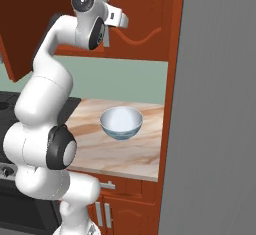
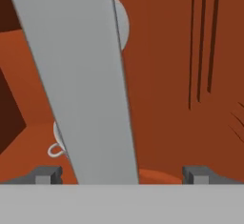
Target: Open the cabinet and setup a tea strainer by placing it in the bowl upright.
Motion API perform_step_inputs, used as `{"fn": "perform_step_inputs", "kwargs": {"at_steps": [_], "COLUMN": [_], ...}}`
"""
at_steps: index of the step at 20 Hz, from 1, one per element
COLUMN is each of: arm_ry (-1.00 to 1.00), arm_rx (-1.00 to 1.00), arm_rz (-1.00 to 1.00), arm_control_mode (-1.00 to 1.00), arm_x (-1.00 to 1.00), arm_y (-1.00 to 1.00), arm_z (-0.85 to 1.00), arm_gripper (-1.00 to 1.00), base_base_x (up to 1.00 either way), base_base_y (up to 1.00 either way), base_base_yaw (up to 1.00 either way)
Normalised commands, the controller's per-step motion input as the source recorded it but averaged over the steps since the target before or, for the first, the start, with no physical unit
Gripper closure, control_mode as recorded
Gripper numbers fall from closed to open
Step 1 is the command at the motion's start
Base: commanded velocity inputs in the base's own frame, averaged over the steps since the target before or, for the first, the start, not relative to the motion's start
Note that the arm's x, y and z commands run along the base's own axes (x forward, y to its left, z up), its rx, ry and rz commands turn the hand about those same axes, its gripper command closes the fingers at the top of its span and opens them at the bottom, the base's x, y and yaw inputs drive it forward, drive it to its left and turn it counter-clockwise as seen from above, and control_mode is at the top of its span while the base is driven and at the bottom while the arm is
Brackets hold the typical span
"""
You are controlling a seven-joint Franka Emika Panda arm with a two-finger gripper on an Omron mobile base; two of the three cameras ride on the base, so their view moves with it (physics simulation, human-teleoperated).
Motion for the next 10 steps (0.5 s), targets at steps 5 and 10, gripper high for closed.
{"fn": "perform_step_inputs", "kwargs": {"at_steps": [5, 10], "arm_ry": [0.00, 0.00], "arm_rx": [0.00, 0.00], "arm_rz": [0.02, 0.00], "arm_control_mode": [-1.00, -1.00], "arm_x": [0.22, 0.15], "arm_y": [0.00, 0.01], "arm_z": [0.00, 0.00], "arm_gripper": [1.00, 1.00], "base_base_x": [0.00, 0.00], "base_base_y": [0.00, 0.00], "base_base_yaw": [0.00, 0.00]}}
